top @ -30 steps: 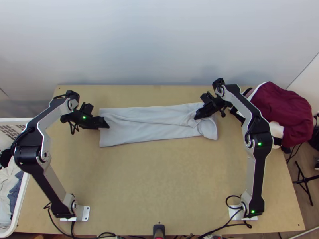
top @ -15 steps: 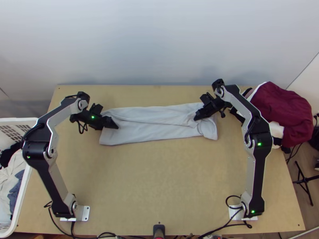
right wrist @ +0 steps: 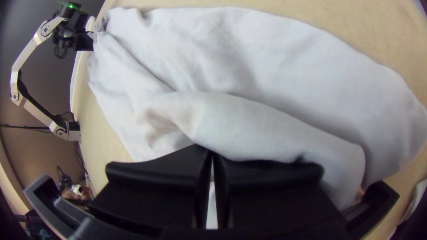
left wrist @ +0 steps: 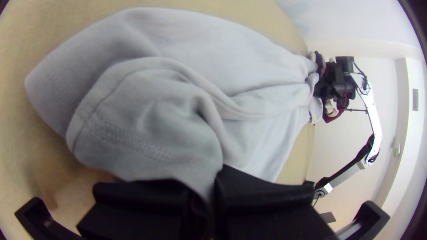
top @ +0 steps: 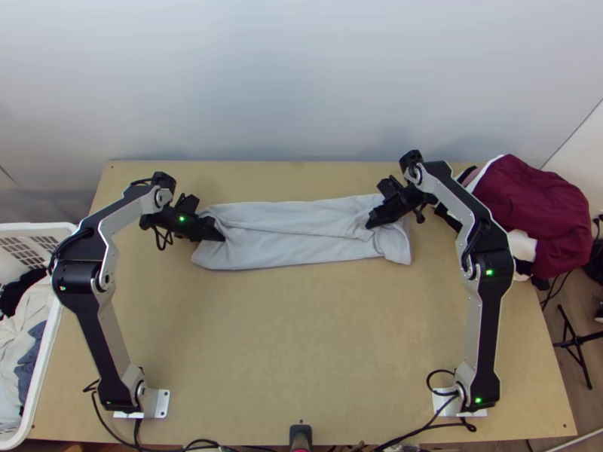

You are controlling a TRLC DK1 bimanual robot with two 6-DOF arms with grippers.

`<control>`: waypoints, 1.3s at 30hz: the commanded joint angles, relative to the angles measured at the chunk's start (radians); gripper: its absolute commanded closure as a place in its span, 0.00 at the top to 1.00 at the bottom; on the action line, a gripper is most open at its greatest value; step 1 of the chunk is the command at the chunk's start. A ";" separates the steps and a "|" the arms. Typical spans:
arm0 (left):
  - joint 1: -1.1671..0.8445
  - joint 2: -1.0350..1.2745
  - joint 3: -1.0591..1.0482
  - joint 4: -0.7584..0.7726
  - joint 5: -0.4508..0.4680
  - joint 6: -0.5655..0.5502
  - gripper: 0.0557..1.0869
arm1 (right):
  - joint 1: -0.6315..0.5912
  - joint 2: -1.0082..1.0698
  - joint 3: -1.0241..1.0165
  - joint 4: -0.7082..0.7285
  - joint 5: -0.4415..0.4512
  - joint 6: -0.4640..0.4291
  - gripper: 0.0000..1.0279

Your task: Fold the t-shirt

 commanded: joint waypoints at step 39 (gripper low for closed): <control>-0.540 0.215 0.767 0.016 0.097 -0.271 0.03 | -0.050 -0.225 -0.133 0.044 -0.008 0.078 0.03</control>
